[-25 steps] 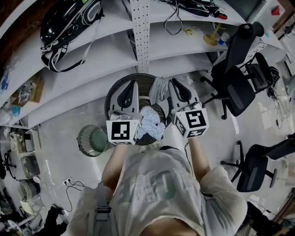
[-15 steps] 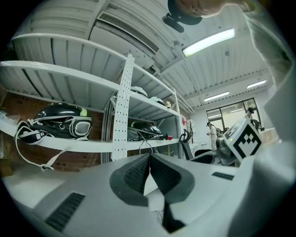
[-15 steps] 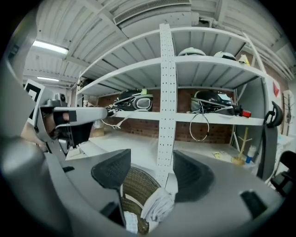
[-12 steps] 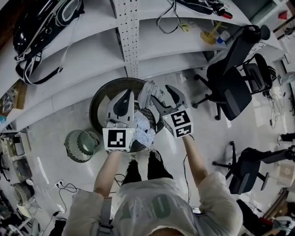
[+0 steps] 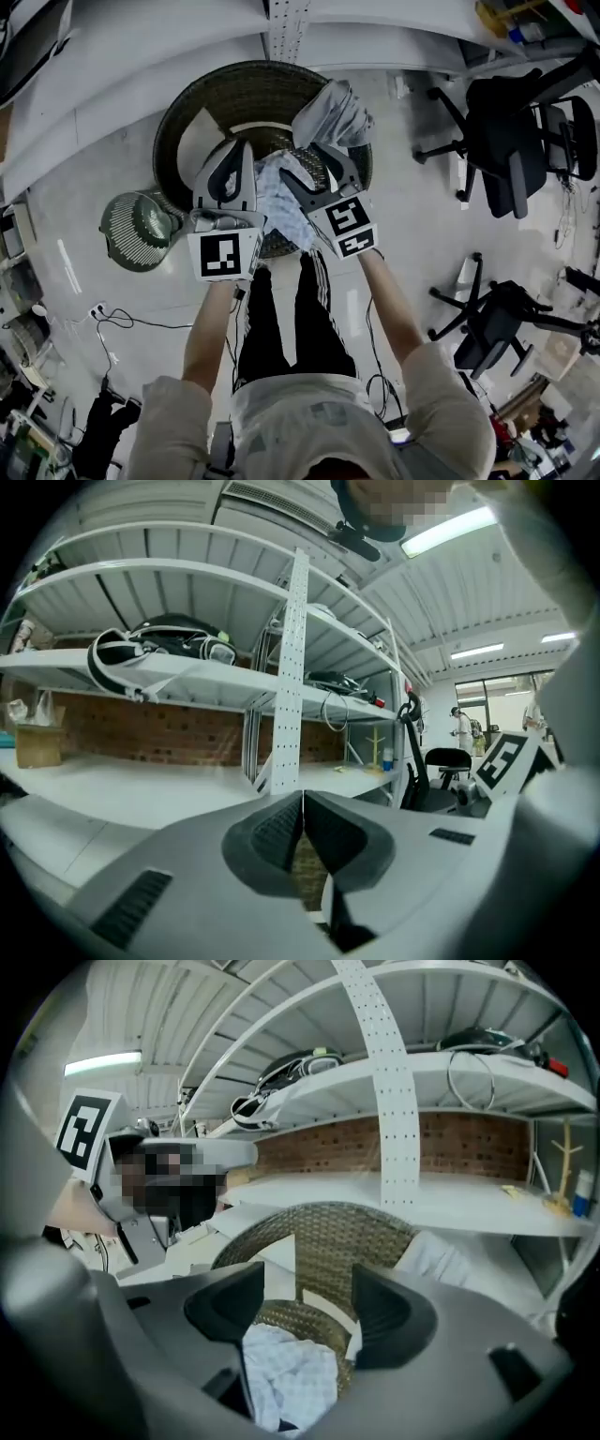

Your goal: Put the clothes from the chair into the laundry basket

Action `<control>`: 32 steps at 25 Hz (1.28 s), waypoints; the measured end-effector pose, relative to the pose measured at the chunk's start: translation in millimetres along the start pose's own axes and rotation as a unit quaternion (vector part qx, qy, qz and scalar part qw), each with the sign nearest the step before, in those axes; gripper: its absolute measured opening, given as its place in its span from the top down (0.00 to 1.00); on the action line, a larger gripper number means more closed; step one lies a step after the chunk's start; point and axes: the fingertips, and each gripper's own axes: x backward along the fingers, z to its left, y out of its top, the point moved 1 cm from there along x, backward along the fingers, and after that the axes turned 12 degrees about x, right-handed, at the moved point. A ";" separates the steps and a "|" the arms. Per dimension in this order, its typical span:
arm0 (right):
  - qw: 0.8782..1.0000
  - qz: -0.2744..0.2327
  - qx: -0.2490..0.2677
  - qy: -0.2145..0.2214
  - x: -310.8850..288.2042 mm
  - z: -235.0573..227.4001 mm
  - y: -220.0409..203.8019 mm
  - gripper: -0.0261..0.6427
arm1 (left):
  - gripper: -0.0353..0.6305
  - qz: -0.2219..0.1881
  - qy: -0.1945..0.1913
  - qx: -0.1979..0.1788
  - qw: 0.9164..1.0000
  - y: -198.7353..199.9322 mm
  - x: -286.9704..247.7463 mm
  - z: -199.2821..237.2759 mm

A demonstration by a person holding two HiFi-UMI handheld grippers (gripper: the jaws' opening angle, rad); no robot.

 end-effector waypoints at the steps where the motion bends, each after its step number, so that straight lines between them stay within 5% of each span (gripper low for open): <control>1: 1.000 0.009 -0.003 0.009 -10.9 9.3 -16.7 0.54 | 0.92 0.007 0.007 0.005 1.000 -15.6 4.5 7.9; 7: 0.994 0.081 -0.040 0.062 -69.9 60.8 -117.9 0.52 | 0.92 0.047 0.040 0.025 0.998 -95.4 34.6 45.1; 12: 0.983 0.141 -0.023 0.111 -104.9 106.8 -183.9 0.52 | 0.92 0.066 0.057 0.040 0.995 -138.7 51.0 62.6; 21: 0.970 0.209 0.011 0.126 -134.2 140.8 -239.6 0.52 | 0.92 0.083 0.074 0.060 0.992 -169.4 68.5 75.5; 22: 0.969 0.217 0.017 0.121 -135.3 140.4 -242.7 0.54 | 0.92 0.088 0.076 0.058 0.992 -172.8 72.2 78.1; 25: 0.963 0.245 0.040 0.104 -135.8 137.7 -253.1 0.84 | 0.92 0.100 0.084 0.062 0.990 -179.4 80.5 83.0; 32: 0.971 0.224 0.017 0.084 -120.7 129.8 -223.9 0.89 | 0.92 0.085 0.096 0.066 0.990 -160.5 93.7 88.4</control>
